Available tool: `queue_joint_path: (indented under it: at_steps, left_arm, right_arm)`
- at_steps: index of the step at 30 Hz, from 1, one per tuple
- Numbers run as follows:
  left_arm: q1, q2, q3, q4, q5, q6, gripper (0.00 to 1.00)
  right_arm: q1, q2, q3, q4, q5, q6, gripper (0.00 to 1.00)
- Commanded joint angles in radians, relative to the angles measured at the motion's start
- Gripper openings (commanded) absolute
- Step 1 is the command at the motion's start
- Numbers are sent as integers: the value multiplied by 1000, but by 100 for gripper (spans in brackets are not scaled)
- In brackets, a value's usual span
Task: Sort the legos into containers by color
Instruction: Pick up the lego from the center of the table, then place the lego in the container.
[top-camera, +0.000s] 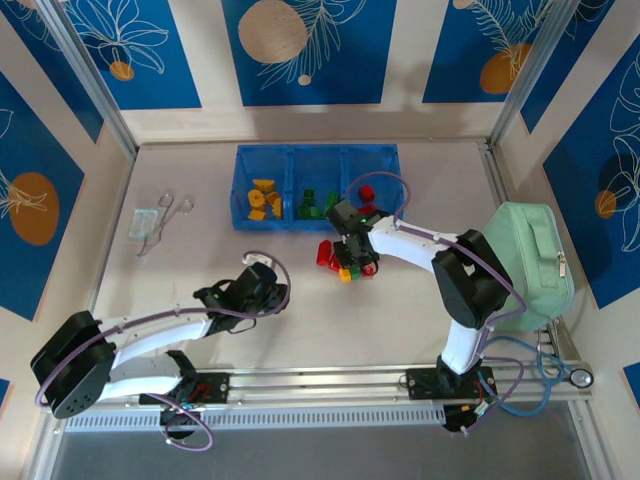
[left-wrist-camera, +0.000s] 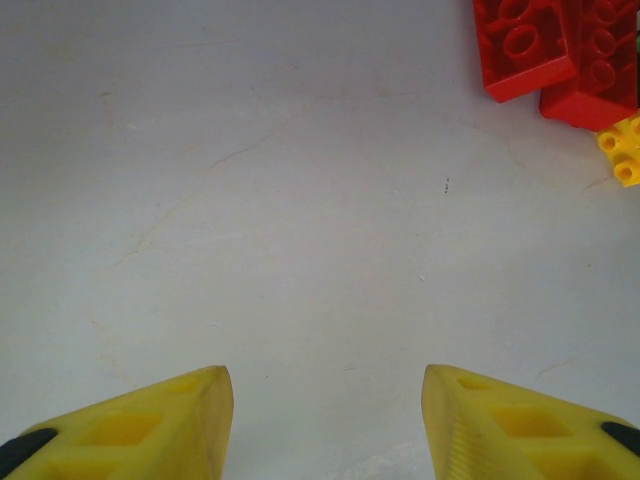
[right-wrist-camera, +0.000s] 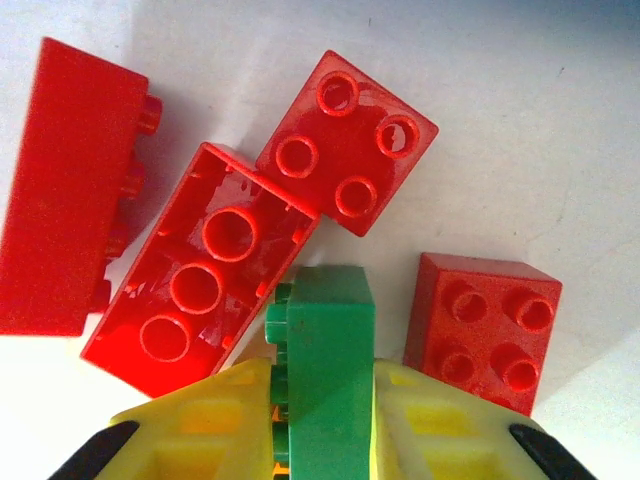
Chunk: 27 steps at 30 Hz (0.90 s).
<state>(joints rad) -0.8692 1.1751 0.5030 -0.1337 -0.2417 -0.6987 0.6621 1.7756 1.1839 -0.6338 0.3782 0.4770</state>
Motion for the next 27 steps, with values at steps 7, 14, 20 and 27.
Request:
queue_joint_path:
  at_steps: [7, 14, 20, 27]
  left_arm:
    - [-11, -3, 26, 12, -28, 19, 53]
    - [-11, -21, 32, 3, -33, 28, 53]
    - [-15, -71, 25, -29, -43, 31, 53]
    - [-17, -160, -7, -80, -67, 22, 53]
  right_arm:
    - [10, -127, 81, -75, 28, -4, 24]
    - [-4, -117, 222, -102, 42, -55, 24]
    - [-36, -5, 398, -116, 28, -97, 25]
    - [-70, 173, 614, -153, 32, -133, 25]
